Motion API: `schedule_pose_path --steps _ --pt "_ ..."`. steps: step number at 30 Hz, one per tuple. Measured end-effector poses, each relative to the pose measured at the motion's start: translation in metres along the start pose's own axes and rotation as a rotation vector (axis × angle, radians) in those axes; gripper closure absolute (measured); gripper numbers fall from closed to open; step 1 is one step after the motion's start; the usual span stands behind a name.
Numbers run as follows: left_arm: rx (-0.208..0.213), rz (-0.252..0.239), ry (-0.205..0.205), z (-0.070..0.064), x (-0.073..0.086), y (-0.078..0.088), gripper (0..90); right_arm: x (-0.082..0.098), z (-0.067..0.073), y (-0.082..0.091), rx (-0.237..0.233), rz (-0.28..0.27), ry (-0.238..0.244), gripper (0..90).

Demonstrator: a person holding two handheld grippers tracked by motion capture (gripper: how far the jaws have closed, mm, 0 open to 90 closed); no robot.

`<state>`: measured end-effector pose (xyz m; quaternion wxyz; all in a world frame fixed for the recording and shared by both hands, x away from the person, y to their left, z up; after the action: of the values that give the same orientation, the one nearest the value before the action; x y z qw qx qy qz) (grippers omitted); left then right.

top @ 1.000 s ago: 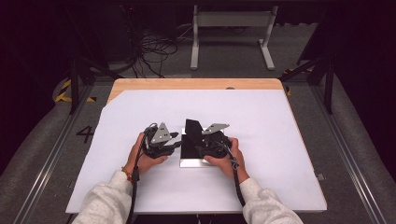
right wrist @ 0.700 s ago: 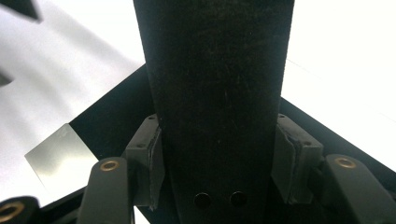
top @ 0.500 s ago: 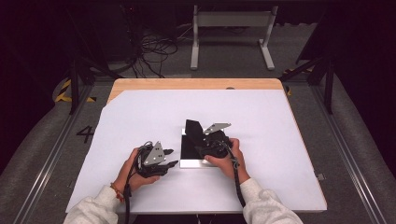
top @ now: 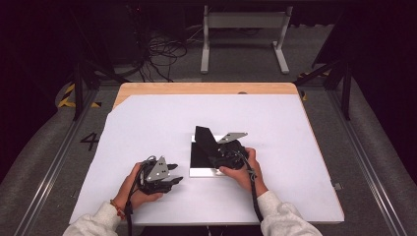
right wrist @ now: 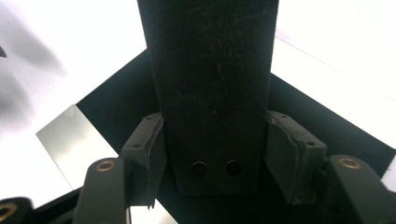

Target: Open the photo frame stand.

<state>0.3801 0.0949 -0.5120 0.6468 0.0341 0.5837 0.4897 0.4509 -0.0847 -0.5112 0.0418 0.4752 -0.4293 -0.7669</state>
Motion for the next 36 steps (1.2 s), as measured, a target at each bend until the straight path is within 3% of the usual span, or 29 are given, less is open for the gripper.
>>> schedule_pose_path --steps 11,26,36 --pt "-0.001 0.012 -0.011 -0.003 0.004 -0.006 50.9 0.0 0.001 0.001 0.005 -0.002 0.032 46.3" --pt "-0.043 0.014 -0.056 -0.003 -0.001 -0.018 45.2 -0.014 0.007 0.005 -0.054 0.02 -0.042 46.4" --pt "-0.096 -0.001 -0.089 -0.002 -0.009 -0.029 50.9 -0.016 0.009 0.005 -0.084 0.017 -0.083 46.4"
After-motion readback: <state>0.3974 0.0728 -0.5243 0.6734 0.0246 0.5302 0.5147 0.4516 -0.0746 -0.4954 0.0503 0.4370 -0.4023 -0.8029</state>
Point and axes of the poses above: each handheld gripper's, and its own axes: y roughly backward along the jaws, x roughly out of its underside, z roughly to its left, the point moved 9 cm from there along -y, roughly forward along the jaws, and after that the axes turned 12 degrees about -x, right-handed, at the moved point
